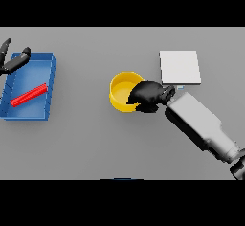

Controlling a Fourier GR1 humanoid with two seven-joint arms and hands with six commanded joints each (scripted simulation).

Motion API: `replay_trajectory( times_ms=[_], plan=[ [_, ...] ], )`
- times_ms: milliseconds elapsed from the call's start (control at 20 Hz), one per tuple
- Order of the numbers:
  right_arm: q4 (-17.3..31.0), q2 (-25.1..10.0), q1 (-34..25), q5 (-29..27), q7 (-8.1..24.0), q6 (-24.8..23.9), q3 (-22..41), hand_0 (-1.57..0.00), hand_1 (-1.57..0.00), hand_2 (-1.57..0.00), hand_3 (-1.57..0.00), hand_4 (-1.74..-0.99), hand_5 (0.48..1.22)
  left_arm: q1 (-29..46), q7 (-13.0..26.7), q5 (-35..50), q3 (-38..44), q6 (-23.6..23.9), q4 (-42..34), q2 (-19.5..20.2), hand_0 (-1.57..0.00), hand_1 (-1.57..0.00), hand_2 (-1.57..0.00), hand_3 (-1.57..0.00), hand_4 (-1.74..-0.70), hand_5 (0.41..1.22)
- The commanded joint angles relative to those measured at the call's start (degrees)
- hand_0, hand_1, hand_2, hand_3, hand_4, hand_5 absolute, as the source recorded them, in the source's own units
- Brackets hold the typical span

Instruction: Pick up the red beaker and tilt it to pour out 1 green nut into yellow bowl. Pick up the yellow bowl and place it on the metallic measuring scale.

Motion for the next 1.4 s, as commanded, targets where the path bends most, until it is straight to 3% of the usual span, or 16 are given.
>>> replay_trajectory(
  times_ms=[0,150,250,350,450,550,800,900,1150,1350],
  plan=[
    [-0.01,-0.31,0.05,0.04,-0.56,-0.19,0.14,-1.45,-1.45,-1.33,-1.17,-1.698,1.193,0.90,-0.75,0.40,0.36,-0.04,-0.20,0.19,0.00,0.00,0.00,0.00,-0.78,0.712],
    [-2.07,-0.84,-0.48,-0.58,1.92,1.08,-0.45,-1.51,-1.51,-1.39,-1.20,-1.719,1.207,0.78,0.15,0.32,0.12,0.14,-0.50,-0.11,0.00,0.00,0.00,0.00,-0.78,0.703],
    [-4.09,-2.10,-0.36,-1.58,1.95,2.38,-1.26,-1.53,-1.53,-1.44,-1.17,-1.727,1.212,1.10,-0.26,0.05,-0.01,0.37,-1.17,0.12,0.00,0.00,0.00,0.00,-0.77,0.706],
    [-6.41,-3.18,-1.03,-2.78,4.75,4.84,-2.60,-1.55,-1.54,-1.46,-1.16,-1.732,1.215,1.27,0.33,0.20,0.04,0.45,-1.90,0.21,0.00,0.00,0.00,0.00,-0.77,0.707],
    [-8.41,-4.96,-1.18,-3.57,4.92,6.04,-3.45,-1.55,-1.55,-1.49,-1.15,-1.735,1.217,0.97,0.36,0.75,0.37,-0.28,-1.45,0.50,0.00,0.00,0.00,0.00,-0.78,0.702],
    [-11.24,-5.63,-0.38,-3.66,7.41,6.49,-3.95,-1.56,-1.56,-1.43,-1.22,-1.737,1.219,0.56,-0.41,1.07,0.66,-0.48,-0.77,0.38,0.00,0.00,0.00,0.00,-0.78,0.702],
    [-16.80,-6.81,1.11,-4.84,12.00,8.47,-5.93,-1.52,-1.57,-1.52,-1.18,-1.740,1.219,0.01,-0.21,1.54,0.76,-0.55,-0.53,-0.12,0.00,0.00,0.00,0.00,-0.80,0.704],
    [-16.06,-7.57,0.64,-4.59,13.65,8.11,-7.04,-1.54,-1.57,-1.49,-1.19,-1.740,1.220,0.77,0.09,2.04,1.00,-0.46,-1.24,-0.18,0.00,0.00,0.00,0.00,-0.81,0.710],
    [-10.59,-10.80,-1.87,-3.98,11.30,2.59,-10.83,-1.56,-1.57,-1.53,-1.16,-1.741,1.221,1.23,2.22,3.07,1.85,-0.44,-2.94,0.52,0.00,0.00,0.00,0.00,-0.84,0.737],
    [-3.46,-11.76,-3.67,-2.57,9.97,-2.05,-12.37,-1.57,-1.57,-1.55,-1.16,-1.741,1.221,0.68,3.77,3.00,1.48,-0.10,-3.47,-0.02,0.00,0.00,0.00,0.00,-0.85,0.754]
  ],
)
